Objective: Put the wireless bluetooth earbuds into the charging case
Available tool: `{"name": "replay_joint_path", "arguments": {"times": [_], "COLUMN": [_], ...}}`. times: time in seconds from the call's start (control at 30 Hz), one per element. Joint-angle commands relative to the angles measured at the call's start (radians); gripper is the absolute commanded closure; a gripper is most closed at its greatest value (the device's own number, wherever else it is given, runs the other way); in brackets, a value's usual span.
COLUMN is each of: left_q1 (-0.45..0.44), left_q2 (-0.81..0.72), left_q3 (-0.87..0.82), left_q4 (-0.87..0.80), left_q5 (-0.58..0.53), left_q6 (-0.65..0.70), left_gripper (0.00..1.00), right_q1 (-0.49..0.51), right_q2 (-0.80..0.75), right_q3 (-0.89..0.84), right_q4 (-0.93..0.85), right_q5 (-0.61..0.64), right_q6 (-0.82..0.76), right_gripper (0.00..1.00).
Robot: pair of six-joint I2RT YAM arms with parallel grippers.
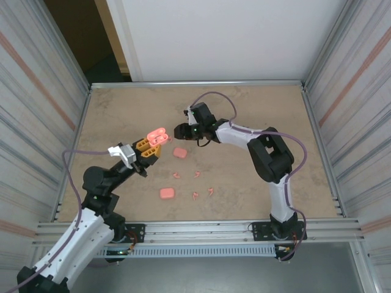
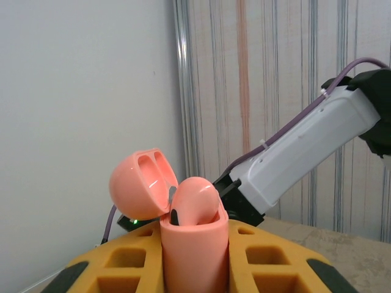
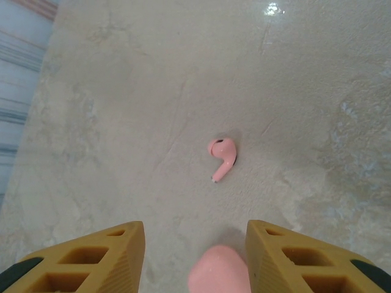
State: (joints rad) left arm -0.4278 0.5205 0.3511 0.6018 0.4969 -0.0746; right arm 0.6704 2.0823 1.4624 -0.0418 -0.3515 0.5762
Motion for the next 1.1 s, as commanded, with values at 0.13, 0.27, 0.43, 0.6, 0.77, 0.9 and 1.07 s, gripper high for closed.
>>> {"name": "replay_joint_path", "arguments": {"times": [0.13,0.27,0.43,0.6,0.77,0.9,1.07], "left_q1": [-0.005,-0.005,-0.005,-0.004,-0.005,-0.005,-0.005], "left_q2": [-0.023,-0.032,-0.052,-0.076,-0.101,-0.114,-0.124], "left_q3": [-0.006,-0.013,-0.019,-0.032,-0.036,-0.04,-0.038], "left_q4": [-0.008,-0.005,-0.017,-0.02,-0.041,-0.049,-0.059], "left_q5": [-0.006,-0.001,-0.003,-0.005,-0.009,-0.012,-0.012], "left_q6": [0.027,0.023,0.027,0.022,0.025,0.028,0.034], "left_gripper": [1.0,1.0,1.0,1.0,1.0,1.0,1.0], "right_q1": [0.031,0.041,0.06,0.068,0.07,0.075,0.08], "right_q2": [0.1,0.149,0.206,0.245,0.28,0.306,0.332], "right_q3": [0.116,0.169,0.245,0.299,0.344,0.381,0.403], "right_q4": [-0.065,-0.079,-0.113,-0.135,-0.156,-0.183,-0.208], "right_q5": [0.085,0.105,0.131,0.156,0.172,0.191,0.2], "right_q6": [0.024,0.026,0.019,0.017,0.017,0.007,-0.001], "right_gripper": [0.53,0.54,0.54,0.55,0.56,0.57,0.59]}}
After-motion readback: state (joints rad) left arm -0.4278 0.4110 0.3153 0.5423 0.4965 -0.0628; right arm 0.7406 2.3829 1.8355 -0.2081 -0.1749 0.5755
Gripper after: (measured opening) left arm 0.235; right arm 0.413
